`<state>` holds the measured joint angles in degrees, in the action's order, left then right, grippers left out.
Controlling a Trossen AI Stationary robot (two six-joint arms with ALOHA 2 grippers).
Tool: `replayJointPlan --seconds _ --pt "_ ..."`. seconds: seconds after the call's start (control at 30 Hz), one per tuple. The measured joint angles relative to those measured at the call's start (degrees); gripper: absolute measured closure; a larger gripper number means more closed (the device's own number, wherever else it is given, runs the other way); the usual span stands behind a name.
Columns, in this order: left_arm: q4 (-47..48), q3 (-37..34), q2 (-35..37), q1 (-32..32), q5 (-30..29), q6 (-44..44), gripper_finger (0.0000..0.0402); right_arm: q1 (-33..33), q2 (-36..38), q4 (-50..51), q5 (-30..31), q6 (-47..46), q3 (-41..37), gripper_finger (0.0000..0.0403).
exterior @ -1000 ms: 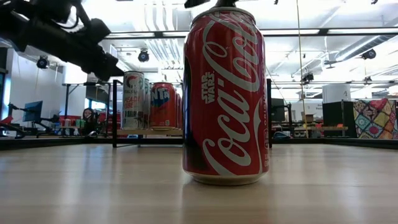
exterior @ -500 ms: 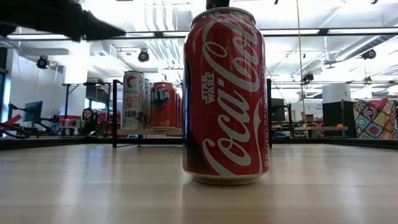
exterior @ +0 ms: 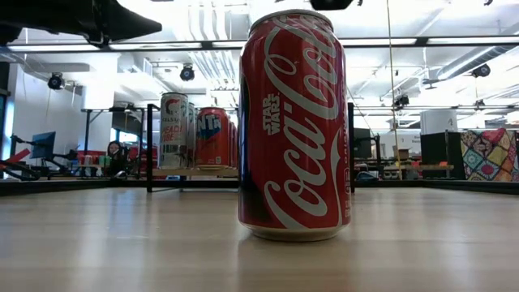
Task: Place canned beverage on shelf
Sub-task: Put the red soda on the shelf aligned with the other red soda cans
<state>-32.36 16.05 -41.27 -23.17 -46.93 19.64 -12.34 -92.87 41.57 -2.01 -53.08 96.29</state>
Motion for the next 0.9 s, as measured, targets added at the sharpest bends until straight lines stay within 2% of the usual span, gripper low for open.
replayJointPlan --seconds 0.13,0.3,0.43,0.77,0.9 --pt "0.32 -0.08 -1.19 -1.51 2.14 -3.69 0.0401 -2.83 -4.59 7.74 3.39 -2.25 5.13 0.006" --pt "0.2 -0.11 -2.43 -4.11 3.1 -7.04 0.0401 -5.57 -10.84 17.89 3.53 -2.8 13.2 0.006" --pt "0.16 -0.13 -3.14 -5.42 3.08 -8.47 0.0401 -6.9 -16.43 26.7 3.55 -7.46 20.82 0.006" --pt "-0.28 -0.17 -4.55 -6.09 3.08 -11.69 0.0401 -10.07 -29.24 37.1 2.09 -7.53 37.86 0.006" --pt "-0.32 -0.19 -5.43 -6.11 3.09 -12.75 0.0401 -11.44 -30.48 39.35 1.74 -7.53 38.18 0.006"
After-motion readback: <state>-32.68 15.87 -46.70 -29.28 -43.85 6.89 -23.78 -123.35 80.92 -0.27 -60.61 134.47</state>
